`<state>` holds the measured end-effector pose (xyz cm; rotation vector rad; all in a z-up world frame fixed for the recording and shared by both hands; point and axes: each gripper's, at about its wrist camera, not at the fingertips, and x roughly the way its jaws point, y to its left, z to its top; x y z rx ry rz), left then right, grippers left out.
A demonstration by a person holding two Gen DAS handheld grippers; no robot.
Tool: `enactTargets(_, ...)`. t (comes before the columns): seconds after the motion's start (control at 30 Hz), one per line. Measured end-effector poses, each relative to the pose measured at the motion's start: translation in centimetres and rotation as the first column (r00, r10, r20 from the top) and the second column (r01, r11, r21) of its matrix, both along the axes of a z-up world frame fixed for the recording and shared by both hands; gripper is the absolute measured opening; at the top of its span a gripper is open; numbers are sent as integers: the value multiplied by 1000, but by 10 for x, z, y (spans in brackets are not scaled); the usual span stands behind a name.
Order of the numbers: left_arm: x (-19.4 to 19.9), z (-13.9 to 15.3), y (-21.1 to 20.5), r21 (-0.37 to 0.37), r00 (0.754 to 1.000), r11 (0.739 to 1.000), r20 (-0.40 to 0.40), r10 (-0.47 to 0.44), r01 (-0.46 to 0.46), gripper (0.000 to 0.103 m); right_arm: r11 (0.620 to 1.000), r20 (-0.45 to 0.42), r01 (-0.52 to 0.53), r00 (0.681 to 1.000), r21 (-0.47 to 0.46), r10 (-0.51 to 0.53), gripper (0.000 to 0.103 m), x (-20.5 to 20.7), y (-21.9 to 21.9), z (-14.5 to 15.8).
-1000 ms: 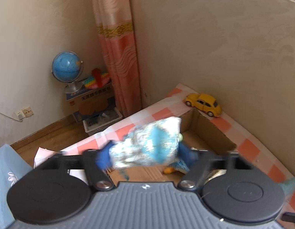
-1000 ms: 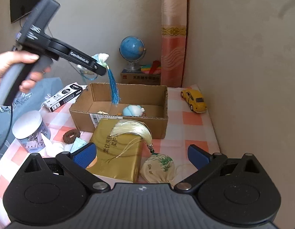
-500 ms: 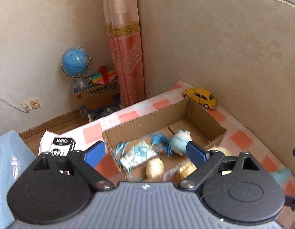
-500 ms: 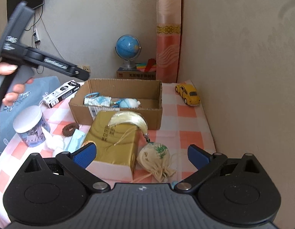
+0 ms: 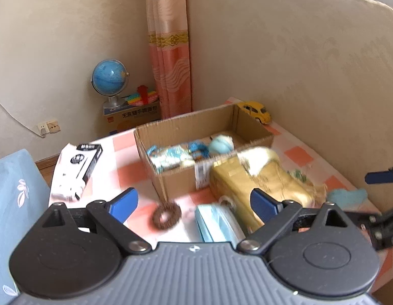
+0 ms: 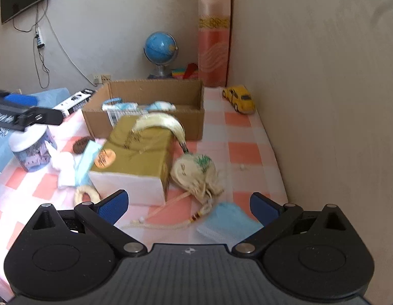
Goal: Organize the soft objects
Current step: 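Move the right tool to the blue face mask while the left approaches the hair tie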
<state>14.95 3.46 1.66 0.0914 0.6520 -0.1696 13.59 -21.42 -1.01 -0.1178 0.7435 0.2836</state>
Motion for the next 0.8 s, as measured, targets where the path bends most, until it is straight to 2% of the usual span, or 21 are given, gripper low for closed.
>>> enactTargets(0.23, -32, -31, -14, -3, 998, 999, -40, -44, 44, 95, 999, -36, 47, 998, -24, -48, 103, -5, -12, -23)
enactTargets(0.47, -43, -53, -29, -7, 993, 996, -75, -88, 87, 95, 994, -61, 94, 993, -63, -98, 103, -3, -21, -46)
enactTargets(0.8, -40, -63, -32, -18, 991, 996, -99, -93, 91, 95, 985, 11, 151, 988, -80, -151, 103, 15, -25, -43)
